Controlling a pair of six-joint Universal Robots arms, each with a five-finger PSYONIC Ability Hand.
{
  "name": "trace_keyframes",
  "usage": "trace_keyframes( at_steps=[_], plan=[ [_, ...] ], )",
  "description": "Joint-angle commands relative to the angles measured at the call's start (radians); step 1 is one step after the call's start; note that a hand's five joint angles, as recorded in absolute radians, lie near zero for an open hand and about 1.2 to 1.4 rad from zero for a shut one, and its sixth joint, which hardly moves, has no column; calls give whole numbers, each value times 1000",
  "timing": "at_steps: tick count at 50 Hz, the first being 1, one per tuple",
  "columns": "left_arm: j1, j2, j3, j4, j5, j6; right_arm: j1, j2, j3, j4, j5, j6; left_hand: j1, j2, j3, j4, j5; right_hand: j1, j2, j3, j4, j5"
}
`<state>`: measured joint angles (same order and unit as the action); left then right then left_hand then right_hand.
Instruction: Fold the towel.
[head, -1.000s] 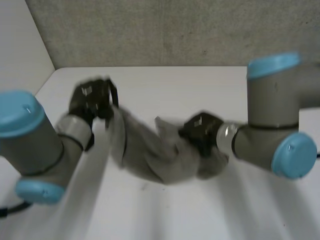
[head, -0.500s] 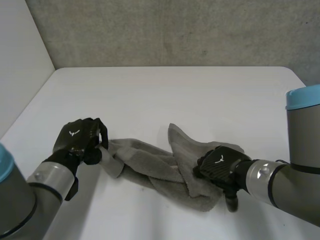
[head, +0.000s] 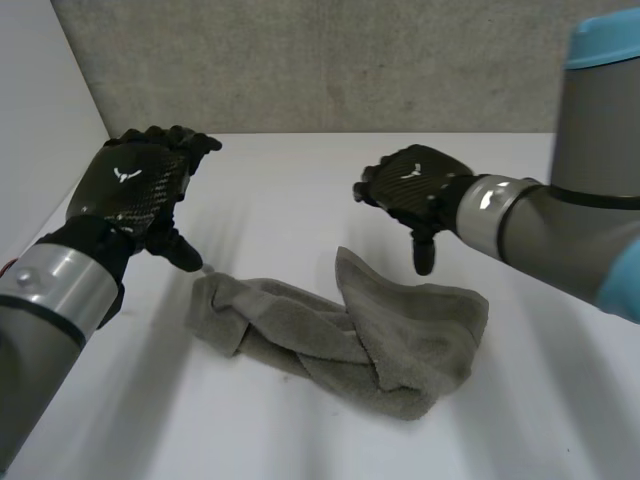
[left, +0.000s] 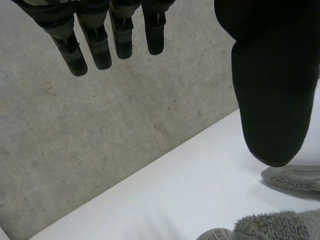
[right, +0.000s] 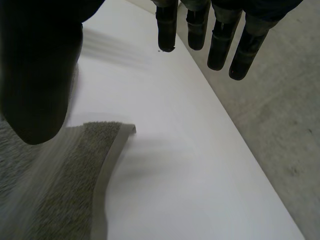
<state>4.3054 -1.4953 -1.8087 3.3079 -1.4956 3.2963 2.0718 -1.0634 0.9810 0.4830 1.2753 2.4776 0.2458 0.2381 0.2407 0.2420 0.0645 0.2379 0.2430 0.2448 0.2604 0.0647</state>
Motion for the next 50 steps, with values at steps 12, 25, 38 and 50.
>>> trace_keyframes(
  at_steps=[12,25,38,50],
  plan=[
    [-52,-450,279,-221,-12,-47,68,342,-191,-3,-74,-324,3,11,8,7,10,12,6,5,-11,10],
    [-64,-513,273,-251,-100,-35,74,441,-197,-53,-68,-382,334,342,339,338,341,357,352,351,335,356],
    [-70,-500,291,-243,-103,74,65,427,-304,-182,28,-395,1150,1158,1156,1154,1157,1158,1153,1151,1136,1157],
    [-73,-504,874,-125,-182,91,4,335,-696,-395,223,-104,1150,1158,1156,1154,1157,1158,1153,1151,1136,1157]
  ],
)
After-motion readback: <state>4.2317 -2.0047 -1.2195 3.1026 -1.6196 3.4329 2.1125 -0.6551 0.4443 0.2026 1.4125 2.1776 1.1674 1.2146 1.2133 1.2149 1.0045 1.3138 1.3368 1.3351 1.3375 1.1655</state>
